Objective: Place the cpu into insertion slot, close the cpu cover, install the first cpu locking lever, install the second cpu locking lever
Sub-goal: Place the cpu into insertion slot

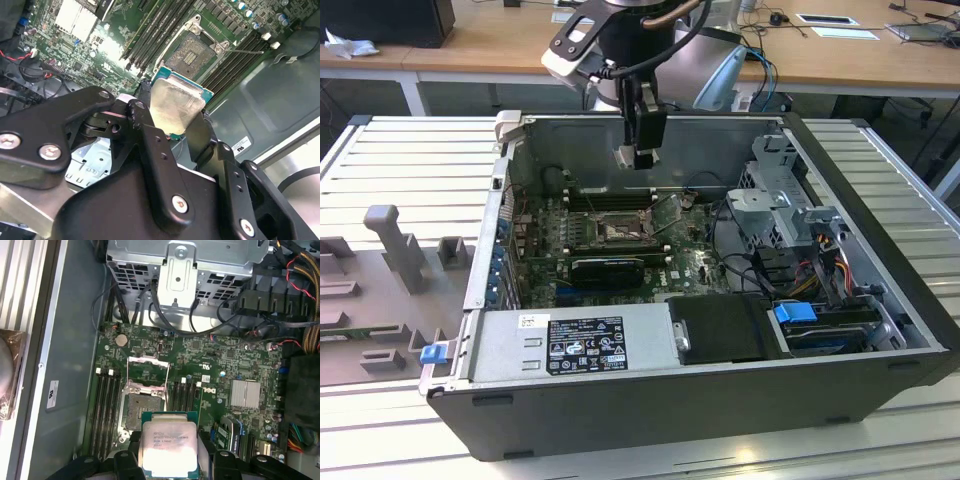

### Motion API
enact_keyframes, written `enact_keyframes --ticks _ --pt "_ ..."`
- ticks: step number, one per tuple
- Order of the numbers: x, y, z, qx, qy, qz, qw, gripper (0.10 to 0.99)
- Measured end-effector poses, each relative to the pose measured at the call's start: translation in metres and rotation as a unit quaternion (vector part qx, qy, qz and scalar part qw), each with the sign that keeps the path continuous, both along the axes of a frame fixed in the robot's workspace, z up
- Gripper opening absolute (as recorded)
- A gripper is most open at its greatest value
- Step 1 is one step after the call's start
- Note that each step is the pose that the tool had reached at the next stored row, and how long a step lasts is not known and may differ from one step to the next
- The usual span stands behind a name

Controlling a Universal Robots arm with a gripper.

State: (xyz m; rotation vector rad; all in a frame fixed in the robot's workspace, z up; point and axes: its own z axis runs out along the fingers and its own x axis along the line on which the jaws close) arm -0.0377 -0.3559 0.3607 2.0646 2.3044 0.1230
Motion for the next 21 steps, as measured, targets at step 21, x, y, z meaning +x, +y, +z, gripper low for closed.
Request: enact_keyframes --ticks 21 --pt "0.0000 0.0000 -0.0061 -0.0002 0.0000 -0.030 0.9995 0.525"
